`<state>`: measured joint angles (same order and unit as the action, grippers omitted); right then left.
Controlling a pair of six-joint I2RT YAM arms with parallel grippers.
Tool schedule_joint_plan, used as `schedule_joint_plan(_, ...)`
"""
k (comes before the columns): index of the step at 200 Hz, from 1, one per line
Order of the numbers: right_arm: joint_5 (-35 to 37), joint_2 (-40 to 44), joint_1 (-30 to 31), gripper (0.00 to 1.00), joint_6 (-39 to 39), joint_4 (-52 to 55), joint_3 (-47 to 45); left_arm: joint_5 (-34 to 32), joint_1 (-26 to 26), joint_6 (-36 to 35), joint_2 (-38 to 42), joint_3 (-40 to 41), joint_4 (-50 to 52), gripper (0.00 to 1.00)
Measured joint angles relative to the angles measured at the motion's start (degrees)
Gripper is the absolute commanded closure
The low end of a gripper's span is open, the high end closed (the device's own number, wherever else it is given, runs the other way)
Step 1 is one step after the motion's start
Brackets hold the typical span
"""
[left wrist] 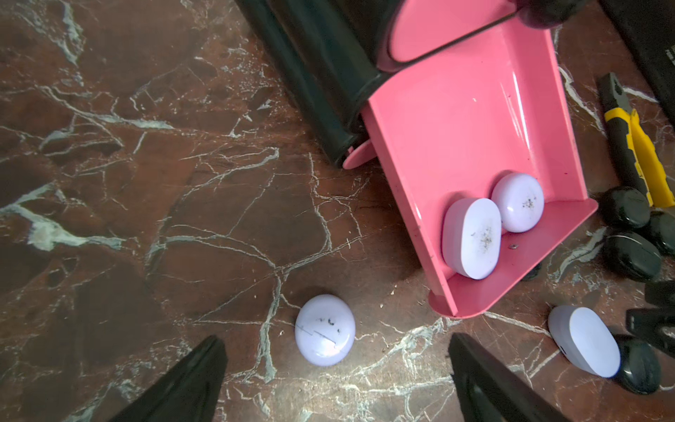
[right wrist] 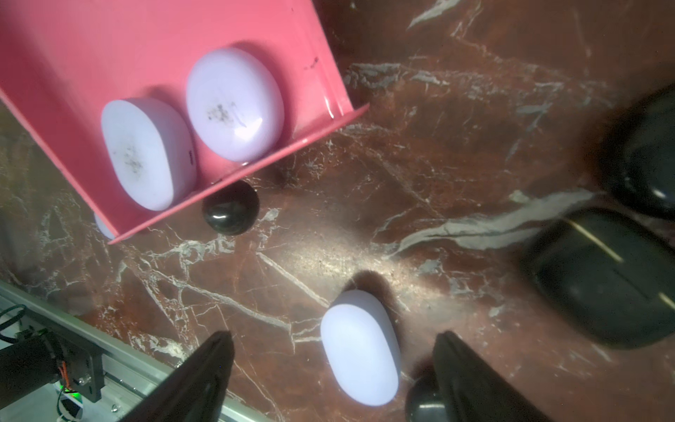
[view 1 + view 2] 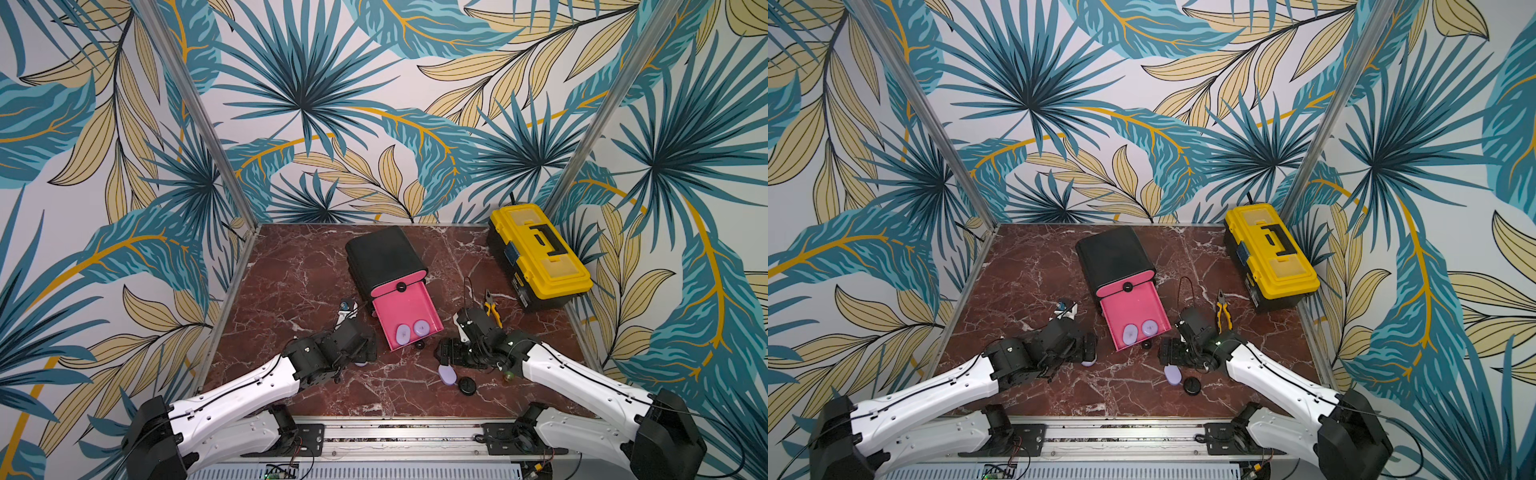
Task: Put the bluetooth earphones in the drawer according to color
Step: Pick up the Bluetooth earphone from the center of the board.
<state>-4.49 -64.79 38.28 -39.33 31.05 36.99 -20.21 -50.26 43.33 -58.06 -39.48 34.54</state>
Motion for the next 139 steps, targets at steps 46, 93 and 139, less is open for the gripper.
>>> schedule_joint_plan(46,2.5,-7.2,3.9,0.14,0.4,0.3,0.3,2.4,3.2,0.2,0.5,1.8,-1.1,0.00)
schedule_joint_plan(93,6.9,-15.2,8.7,0.25,0.4,1.4,3.1,3.5,4.0,0.2,0.5,1.9,-1.8,0.00)
schedule_joint_plan(139,10.2,-19.1,11.9,0.34,0.3,3.3,5.7,3.6,4.3,0.2,0.5,2.0,-2.0,0.00)
